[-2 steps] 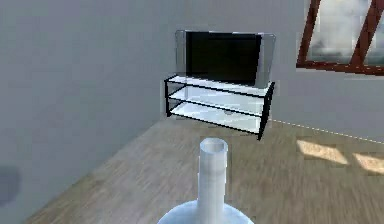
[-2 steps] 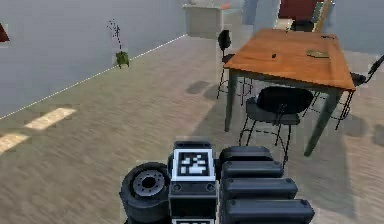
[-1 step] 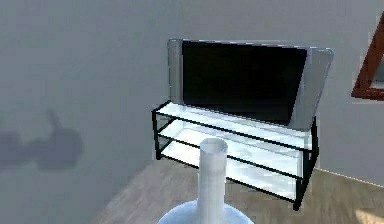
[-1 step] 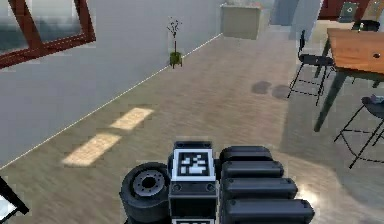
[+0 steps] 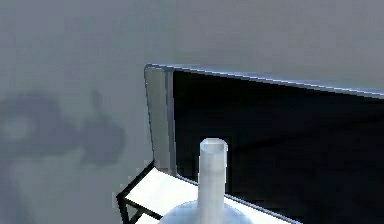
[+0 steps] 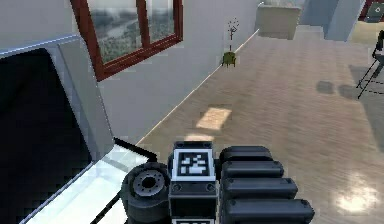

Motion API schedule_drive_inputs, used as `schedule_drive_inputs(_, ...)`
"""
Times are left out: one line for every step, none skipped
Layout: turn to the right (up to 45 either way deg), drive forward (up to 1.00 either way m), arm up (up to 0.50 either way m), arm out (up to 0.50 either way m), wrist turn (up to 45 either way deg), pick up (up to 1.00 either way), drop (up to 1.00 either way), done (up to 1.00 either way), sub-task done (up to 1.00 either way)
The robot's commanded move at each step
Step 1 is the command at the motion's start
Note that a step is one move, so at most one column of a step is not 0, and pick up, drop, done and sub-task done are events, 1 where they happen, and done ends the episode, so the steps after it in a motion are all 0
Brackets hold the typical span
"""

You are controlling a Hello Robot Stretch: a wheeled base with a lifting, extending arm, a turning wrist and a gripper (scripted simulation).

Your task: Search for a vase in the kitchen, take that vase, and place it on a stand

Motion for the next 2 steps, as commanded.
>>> schedule_drive_inputs(45.0,0.0,0.0,0.0,0.0,0.0,0.0,0.0,0.0)
schedule_drive_inputs(15.0,0.0,0.0,0.0,0.0,0.0,0.0,0.0,0.0)
